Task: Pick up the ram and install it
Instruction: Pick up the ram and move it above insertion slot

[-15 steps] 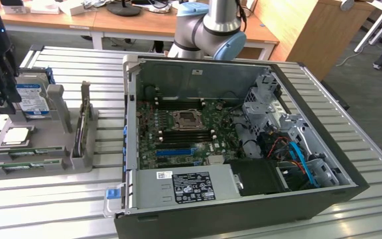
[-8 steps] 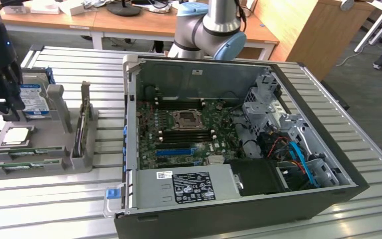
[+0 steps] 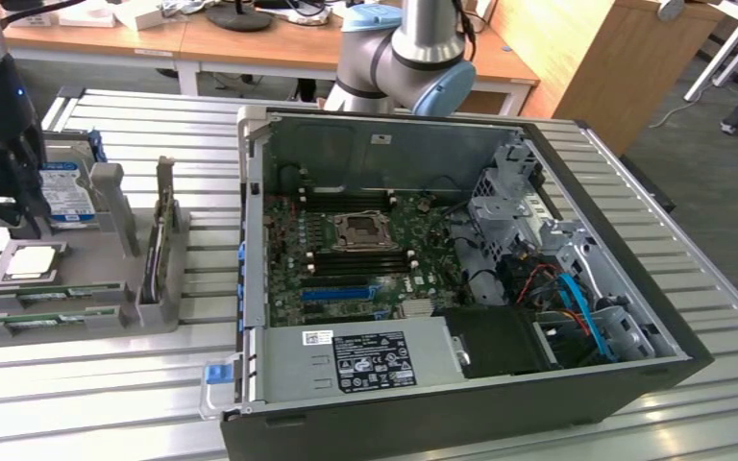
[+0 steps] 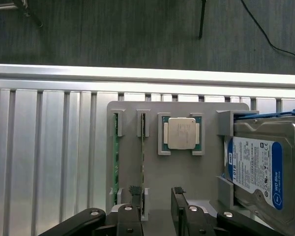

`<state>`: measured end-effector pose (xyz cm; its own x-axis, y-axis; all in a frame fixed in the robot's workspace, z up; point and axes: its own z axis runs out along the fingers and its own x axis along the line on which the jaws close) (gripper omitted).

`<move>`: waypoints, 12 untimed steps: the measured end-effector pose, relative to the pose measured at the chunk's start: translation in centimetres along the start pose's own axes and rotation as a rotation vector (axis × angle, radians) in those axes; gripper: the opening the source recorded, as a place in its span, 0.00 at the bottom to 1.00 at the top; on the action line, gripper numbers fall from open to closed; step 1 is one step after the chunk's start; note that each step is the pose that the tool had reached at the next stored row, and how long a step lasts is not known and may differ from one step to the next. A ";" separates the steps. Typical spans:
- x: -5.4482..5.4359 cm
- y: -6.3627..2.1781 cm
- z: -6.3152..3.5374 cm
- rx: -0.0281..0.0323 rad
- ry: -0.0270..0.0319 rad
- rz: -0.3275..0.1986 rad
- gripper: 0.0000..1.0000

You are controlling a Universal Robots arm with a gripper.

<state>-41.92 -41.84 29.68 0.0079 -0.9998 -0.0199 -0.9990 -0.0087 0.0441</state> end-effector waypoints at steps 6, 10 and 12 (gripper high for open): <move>0.0 -0.02 0.55 0.0000 0.0000 0.000 0.37; 0.0 -0.04 0.94 0.0000 0.0000 0.000 0.37; 0.0 -0.05 1.13 0.0000 -0.0001 0.000 0.37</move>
<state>-41.92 -41.84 28.55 0.0079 -0.9998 -0.0199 -0.9990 -0.0088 0.0440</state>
